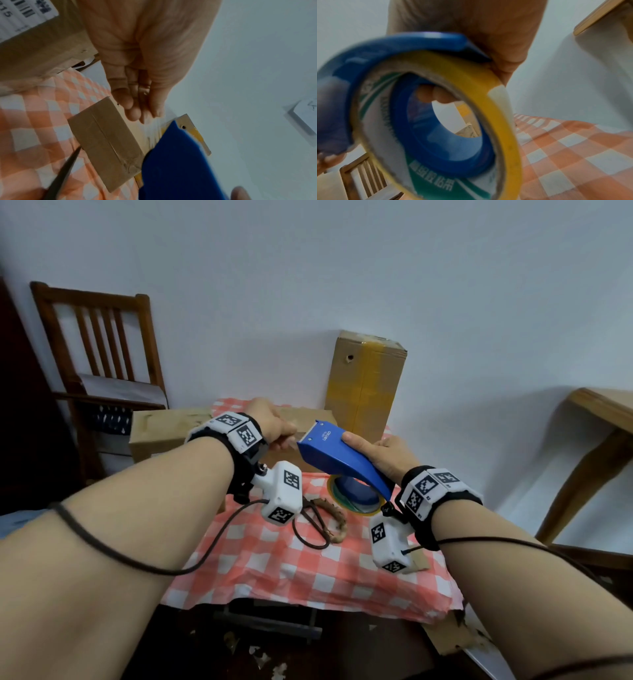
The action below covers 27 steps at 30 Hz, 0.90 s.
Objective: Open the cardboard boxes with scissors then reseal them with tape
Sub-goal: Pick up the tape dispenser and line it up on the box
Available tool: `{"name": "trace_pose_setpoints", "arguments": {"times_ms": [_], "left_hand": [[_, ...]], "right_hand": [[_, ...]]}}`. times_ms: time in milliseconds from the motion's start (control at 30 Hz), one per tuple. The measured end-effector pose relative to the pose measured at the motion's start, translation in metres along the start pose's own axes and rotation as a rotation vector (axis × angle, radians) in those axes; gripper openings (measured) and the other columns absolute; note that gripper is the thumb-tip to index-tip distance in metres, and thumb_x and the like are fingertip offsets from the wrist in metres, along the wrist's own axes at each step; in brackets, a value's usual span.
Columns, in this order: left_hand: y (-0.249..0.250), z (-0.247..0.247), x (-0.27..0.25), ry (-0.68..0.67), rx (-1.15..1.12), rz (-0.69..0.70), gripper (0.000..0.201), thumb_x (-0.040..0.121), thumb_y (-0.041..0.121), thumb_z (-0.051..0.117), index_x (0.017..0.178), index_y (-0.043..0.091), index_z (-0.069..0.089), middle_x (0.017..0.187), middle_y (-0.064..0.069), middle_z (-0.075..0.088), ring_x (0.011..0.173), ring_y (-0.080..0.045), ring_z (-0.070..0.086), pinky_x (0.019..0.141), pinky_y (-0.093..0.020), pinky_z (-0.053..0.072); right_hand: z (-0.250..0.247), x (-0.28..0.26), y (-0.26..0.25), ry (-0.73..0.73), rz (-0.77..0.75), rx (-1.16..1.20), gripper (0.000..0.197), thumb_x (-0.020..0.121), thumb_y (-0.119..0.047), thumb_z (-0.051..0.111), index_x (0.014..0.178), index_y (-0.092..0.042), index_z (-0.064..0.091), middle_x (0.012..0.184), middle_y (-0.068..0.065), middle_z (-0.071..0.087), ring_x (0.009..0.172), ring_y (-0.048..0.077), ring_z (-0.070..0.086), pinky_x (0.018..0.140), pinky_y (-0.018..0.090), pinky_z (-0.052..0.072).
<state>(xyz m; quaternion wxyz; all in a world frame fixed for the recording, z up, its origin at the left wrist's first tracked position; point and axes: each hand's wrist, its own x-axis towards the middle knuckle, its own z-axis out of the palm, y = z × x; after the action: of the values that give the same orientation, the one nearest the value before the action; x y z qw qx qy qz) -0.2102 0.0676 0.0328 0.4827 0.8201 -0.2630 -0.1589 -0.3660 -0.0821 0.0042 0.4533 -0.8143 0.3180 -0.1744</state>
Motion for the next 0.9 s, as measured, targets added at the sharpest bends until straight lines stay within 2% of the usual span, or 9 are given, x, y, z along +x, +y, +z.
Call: {"name": "trace_pose_setpoints", "arguments": {"times_ms": [67, 233, 367, 433, 567, 667, 733, 800, 900], "left_hand": [[-0.002, -0.006, 0.005, 0.027, -0.023, -0.008, 0.026, 0.088, 0.007, 0.067, 0.063, 0.001, 0.061, 0.055, -0.010, 0.063, 0.053, -0.022, 0.056, 0.062, -0.032, 0.051], [-0.004, -0.014, 0.010, 0.075, 0.013, 0.040, 0.025, 0.090, 0.007, 0.064, 0.066, 0.002, 0.061, 0.065, -0.013, 0.063, 0.054, -0.022, 0.055, 0.060, -0.031, 0.050], [0.009, -0.007, 0.005, 0.084, 0.180, 0.222, 0.021, 0.087, 0.017, 0.069, 0.067, 0.010, 0.067, 0.069, -0.009, 0.068, 0.064, -0.024, 0.063, 0.076, -0.036, 0.054], [0.018, 0.000, -0.003, 0.086, 0.299, 0.349, 0.015, 0.087, 0.022, 0.069, 0.077, 0.011, 0.073, 0.075, -0.007, 0.071, 0.074, -0.023, 0.068, 0.080, -0.034, 0.055], [0.035, 0.010, -0.014, 0.151, 0.376, 0.549, 0.019, 0.090, 0.026, 0.065, 0.093, 0.010, 0.075, 0.088, -0.006, 0.073, 0.086, -0.022, 0.066, 0.081, -0.033, 0.051], [0.043, -0.003, -0.006, 0.186, 0.311, 0.531, 0.016, 0.090, 0.022, 0.064, 0.090, 0.010, 0.074, 0.087, -0.006, 0.073, 0.086, -0.022, 0.067, 0.076, -0.031, 0.052], [0.041, -0.002, -0.003, 0.158, 0.325, 0.475, 0.015, 0.088, 0.019, 0.061, 0.089, 0.011, 0.074, 0.088, -0.005, 0.073, 0.088, -0.022, 0.067, 0.080, -0.033, 0.054], [0.035, 0.005, -0.001, 0.119, 0.320, 0.411, 0.017, 0.085, 0.016, 0.057, 0.085, 0.011, 0.073, 0.085, -0.004, 0.073, 0.088, -0.022, 0.067, 0.084, -0.036, 0.054], [0.029, 0.011, 0.003, 0.077, 0.281, 0.345, 0.019, 0.085, 0.015, 0.055, 0.075, 0.014, 0.072, 0.075, -0.001, 0.072, 0.081, -0.021, 0.068, 0.083, -0.038, 0.055]], "right_hand": [[-0.004, 0.000, 0.003, 0.005, 0.008, -0.033, 0.060, 0.069, -0.069, 0.067, 0.060, -0.011, 0.058, 0.065, 0.010, 0.062, 0.058, 0.022, 0.056, 0.057, 0.028, 0.043], [-0.009, -0.001, 0.013, 0.027, 0.045, -0.146, 0.061, 0.066, -0.072, 0.067, 0.060, -0.011, 0.064, 0.065, 0.008, 0.066, 0.058, 0.021, 0.060, 0.058, 0.029, 0.046], [-0.007, 0.004, 0.004, 0.051, 0.074, -0.252, 0.068, 0.067, -0.076, 0.062, 0.072, -0.008, 0.064, 0.074, 0.009, 0.069, 0.072, 0.027, 0.065, 0.066, 0.033, 0.050], [-0.007, 0.008, -0.003, 0.066, 0.104, -0.289, 0.064, 0.071, -0.074, 0.060, 0.074, -0.010, 0.060, 0.074, 0.005, 0.066, 0.073, 0.025, 0.064, 0.066, 0.031, 0.049], [-0.010, 0.017, 0.006, 0.109, 0.160, -0.399, 0.057, 0.078, -0.067, 0.059, 0.084, -0.010, 0.060, 0.080, 0.005, 0.066, 0.069, 0.023, 0.062, 0.059, 0.027, 0.045], [-0.006, 0.021, 0.022, 0.205, 0.160, -0.498, 0.056, 0.080, -0.067, 0.055, 0.094, -0.012, 0.055, 0.070, 0.001, 0.057, 0.059, 0.021, 0.054, 0.050, 0.026, 0.036], [-0.002, 0.022, 0.023, 0.168, 0.141, -0.582, 0.050, 0.088, -0.059, 0.049, 0.075, -0.010, 0.051, 0.072, 0.006, 0.055, 0.065, 0.025, 0.053, 0.055, 0.028, 0.037], [0.005, 0.023, 0.021, 0.092, 0.126, -0.624, 0.038, 0.090, -0.045, 0.047, 0.070, -0.013, 0.048, 0.072, 0.006, 0.053, 0.071, 0.025, 0.053, 0.059, 0.028, 0.039], [0.019, 0.028, 0.020, -0.037, 0.134, -0.791, 0.023, 0.093, -0.030, 0.047, 0.094, -0.010, 0.057, 0.085, 0.006, 0.057, 0.082, 0.025, 0.057, 0.069, 0.029, 0.044]]}}
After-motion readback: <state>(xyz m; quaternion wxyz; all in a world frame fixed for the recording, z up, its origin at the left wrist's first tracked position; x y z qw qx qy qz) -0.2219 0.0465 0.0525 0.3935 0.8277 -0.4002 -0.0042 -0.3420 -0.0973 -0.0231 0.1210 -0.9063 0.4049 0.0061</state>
